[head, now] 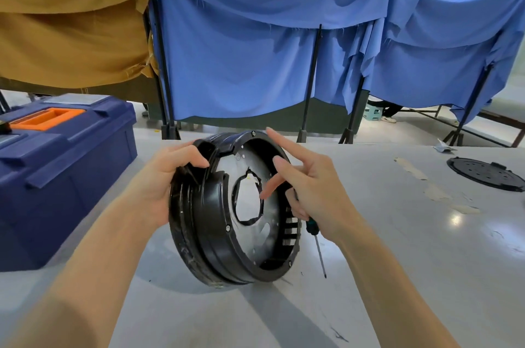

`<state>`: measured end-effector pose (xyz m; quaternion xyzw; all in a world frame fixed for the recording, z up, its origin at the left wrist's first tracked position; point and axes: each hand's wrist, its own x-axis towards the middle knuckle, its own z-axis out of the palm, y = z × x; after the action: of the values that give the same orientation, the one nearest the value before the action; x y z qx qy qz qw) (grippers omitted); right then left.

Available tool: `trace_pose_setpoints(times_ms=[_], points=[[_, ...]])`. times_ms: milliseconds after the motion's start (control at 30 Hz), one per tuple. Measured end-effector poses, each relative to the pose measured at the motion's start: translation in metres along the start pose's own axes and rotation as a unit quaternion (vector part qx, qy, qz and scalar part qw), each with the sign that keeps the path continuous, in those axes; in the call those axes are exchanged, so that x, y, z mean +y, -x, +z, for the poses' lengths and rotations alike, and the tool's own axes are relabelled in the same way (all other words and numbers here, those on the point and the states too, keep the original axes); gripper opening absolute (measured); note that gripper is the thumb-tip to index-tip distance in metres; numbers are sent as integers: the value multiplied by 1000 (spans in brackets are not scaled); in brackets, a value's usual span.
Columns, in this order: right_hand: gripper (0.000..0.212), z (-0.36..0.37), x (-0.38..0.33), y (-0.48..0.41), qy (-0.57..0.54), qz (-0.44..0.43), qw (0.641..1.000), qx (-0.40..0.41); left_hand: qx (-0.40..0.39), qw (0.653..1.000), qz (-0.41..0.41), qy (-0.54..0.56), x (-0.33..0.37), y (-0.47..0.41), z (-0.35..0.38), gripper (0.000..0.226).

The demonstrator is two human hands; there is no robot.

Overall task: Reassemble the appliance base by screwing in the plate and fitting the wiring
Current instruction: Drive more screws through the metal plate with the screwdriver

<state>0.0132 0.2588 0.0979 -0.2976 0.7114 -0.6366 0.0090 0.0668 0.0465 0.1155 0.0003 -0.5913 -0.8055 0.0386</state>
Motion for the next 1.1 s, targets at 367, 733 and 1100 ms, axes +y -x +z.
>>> trace_pose_setpoints(times_ms=[367, 733, 1100], points=[[45, 18, 7, -11, 114, -11, 993, 24, 9, 999, -51, 8, -8, -1, -2, 17], [43, 16, 4, -16, 75, -6, 996, 38, 8, 999, -46, 18, -9, -2, -2, 16], [45, 25, 4, -19, 104, 0, 994, 42, 2, 1000, -24, 16, -6, -4, 4, 38]])
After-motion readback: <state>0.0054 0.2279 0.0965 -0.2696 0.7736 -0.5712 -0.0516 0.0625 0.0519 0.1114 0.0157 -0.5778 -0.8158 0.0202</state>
